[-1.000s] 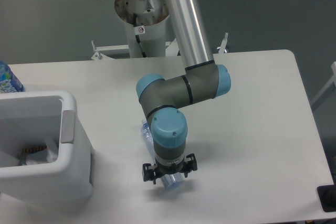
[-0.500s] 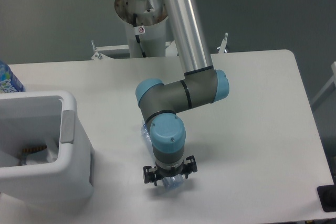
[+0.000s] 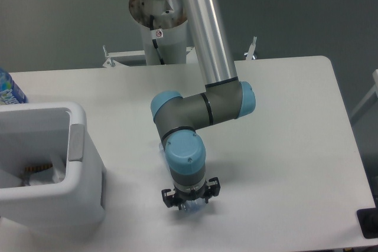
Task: Place the trash in the trash can
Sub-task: 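Rotate the gripper to align with the bottle and lower onto it, then close the gripper on the bottle and lift it upright, then carry the bottle over the white bin and lower it inside, then open the gripper and raise it out of the bin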
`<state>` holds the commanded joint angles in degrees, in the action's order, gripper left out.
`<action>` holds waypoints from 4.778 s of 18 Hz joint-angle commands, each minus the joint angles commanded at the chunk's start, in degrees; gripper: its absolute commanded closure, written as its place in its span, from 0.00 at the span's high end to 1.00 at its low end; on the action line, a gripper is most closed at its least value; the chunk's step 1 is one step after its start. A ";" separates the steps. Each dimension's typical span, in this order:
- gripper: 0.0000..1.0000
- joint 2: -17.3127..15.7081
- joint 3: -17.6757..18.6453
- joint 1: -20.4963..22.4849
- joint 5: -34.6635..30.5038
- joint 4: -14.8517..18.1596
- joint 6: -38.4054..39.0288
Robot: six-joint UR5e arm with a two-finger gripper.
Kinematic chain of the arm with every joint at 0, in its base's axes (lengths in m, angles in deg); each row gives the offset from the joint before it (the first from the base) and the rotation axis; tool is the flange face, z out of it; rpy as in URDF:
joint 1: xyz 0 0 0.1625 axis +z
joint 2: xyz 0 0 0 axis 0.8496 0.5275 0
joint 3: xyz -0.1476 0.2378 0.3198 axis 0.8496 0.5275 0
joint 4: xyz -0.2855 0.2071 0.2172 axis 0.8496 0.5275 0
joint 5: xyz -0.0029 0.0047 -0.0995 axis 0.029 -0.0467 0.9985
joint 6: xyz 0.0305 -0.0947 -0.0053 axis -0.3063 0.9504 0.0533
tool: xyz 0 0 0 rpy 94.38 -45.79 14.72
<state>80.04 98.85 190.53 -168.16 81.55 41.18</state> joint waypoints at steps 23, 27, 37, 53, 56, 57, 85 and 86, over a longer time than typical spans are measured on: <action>0.47 -4.74 -0.18 0.61 -1.50 0.70 -2.81; 0.47 -6.15 -1.40 1.23 -1.32 0.44 -3.16; 0.47 -12.47 -14.93 5.97 6.31 -2.45 1.48; 0.47 -21.44 -16.70 -0.08 16.35 -6.41 4.66; 0.47 -21.88 -16.61 -2.72 16.35 -6.85 4.66; 0.47 -21.97 -16.52 -3.42 16.35 -6.86 4.66; 1.00 -19.69 -13.89 -17.49 15.91 -6.94 3.78; 1.00 -19.86 -13.71 -17.40 15.82 -6.94 3.69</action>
<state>60.18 85.14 173.12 -152.34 74.60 44.88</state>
